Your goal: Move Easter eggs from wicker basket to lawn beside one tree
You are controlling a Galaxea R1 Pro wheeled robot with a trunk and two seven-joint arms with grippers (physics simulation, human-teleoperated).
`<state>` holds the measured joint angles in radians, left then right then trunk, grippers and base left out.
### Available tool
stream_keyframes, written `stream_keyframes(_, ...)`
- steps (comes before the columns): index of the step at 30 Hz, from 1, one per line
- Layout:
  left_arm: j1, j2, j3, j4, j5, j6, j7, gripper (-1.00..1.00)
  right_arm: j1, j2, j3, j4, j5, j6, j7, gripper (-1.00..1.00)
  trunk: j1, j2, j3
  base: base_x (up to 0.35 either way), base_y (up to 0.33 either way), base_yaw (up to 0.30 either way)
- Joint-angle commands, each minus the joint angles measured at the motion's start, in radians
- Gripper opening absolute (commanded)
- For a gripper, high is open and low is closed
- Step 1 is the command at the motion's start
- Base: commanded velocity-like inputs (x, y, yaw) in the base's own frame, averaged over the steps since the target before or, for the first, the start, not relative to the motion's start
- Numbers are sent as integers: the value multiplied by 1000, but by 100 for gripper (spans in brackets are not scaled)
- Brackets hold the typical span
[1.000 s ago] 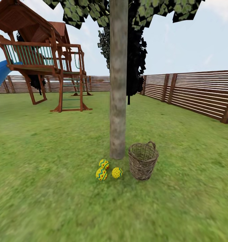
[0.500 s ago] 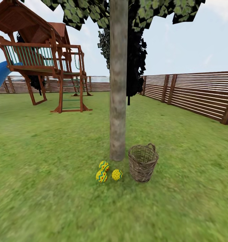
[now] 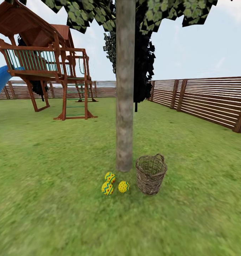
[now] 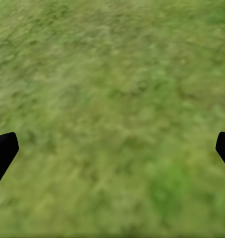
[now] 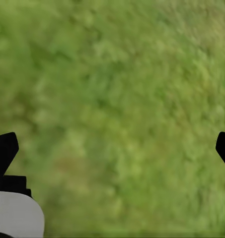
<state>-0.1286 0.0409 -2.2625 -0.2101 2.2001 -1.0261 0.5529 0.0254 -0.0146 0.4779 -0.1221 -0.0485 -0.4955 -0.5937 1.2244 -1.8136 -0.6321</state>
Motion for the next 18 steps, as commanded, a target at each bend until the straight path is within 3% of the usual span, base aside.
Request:
stream_keyframes(1,-2,1,-8,-4,0,-2,9,100,1,0,8,-2,-5,0,-5,100,-4,7,2,0,0,0)
stream_keyframes(14,-2,-1,-9,-3,-2,0,8,100,1,-1,8,-2,-5,0,-5,100,-54,98,43,0,0,0)
stream_keyframes(18,-2,-1,-8,-3,-2,2,7,100,1,-1,8,-2,-5,0,-5,100,-54,98,43,0,0,0)
